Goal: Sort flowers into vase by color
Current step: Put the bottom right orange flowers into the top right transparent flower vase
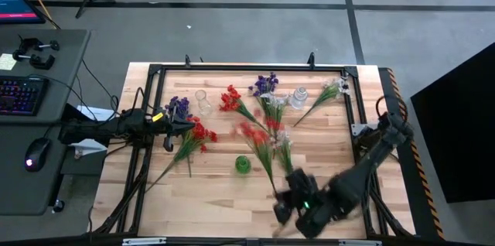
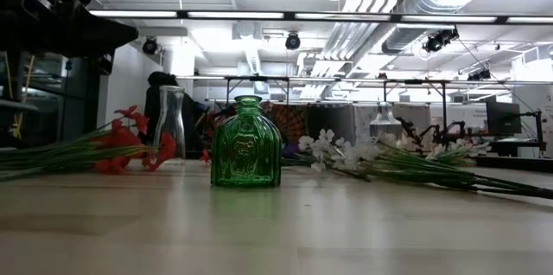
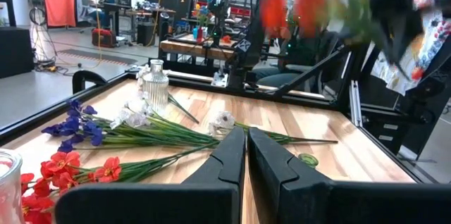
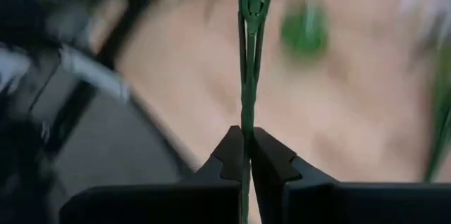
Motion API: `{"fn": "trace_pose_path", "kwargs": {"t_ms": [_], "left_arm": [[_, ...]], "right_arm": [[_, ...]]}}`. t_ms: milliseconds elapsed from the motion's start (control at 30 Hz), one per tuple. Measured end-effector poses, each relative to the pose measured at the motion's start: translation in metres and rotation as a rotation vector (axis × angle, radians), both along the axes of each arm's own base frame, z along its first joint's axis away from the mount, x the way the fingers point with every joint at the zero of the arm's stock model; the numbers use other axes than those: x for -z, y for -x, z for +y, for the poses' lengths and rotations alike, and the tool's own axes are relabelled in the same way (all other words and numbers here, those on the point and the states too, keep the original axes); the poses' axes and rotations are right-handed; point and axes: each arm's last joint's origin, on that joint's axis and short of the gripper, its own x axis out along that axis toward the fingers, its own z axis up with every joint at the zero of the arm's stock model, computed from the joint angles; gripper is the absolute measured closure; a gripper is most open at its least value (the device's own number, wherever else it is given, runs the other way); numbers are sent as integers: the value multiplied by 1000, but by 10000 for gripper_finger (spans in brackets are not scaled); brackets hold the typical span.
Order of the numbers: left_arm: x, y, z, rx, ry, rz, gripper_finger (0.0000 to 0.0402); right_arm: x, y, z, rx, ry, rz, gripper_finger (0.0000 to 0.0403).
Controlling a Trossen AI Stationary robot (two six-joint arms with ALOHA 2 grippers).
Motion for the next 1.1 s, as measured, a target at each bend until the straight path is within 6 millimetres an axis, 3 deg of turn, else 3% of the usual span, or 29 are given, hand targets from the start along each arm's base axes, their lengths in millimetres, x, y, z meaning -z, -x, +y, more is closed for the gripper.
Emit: {"fn": "trace_pose_path", "kwargs": {"t_ms": [167, 233, 333, 433, 567, 767, 933, 1100], "left_arm": [[0, 0, 0, -1, 0, 0, 396], [0, 0, 0, 0, 0, 0, 396], [0, 0, 0, 0, 0, 1, 396], [0, 0, 0, -1, 0, 1, 396], [0, 0, 0, -4, 0, -2, 396], [0, 0, 0, -12, 0, -3, 396], [0, 0, 0, -12, 1, -3, 396], [0, 0, 0, -12, 1, -3, 396]], "right_arm": [[-20, -16, -44, 118, 346, -27, 402], [-24, -9, -65, 231, 468, -10, 402], [-24, 19, -93, 460, 588, -103, 402], [-5, 42, -108, 537, 614, -271, 403], [30, 66, -146, 605, 627, -225, 403], [63, 104, -204, 743, 755, -171, 403], [91, 116, -234, 848, 881, -140, 403], [107, 110, -241, 922, 804, -171, 403]]}}
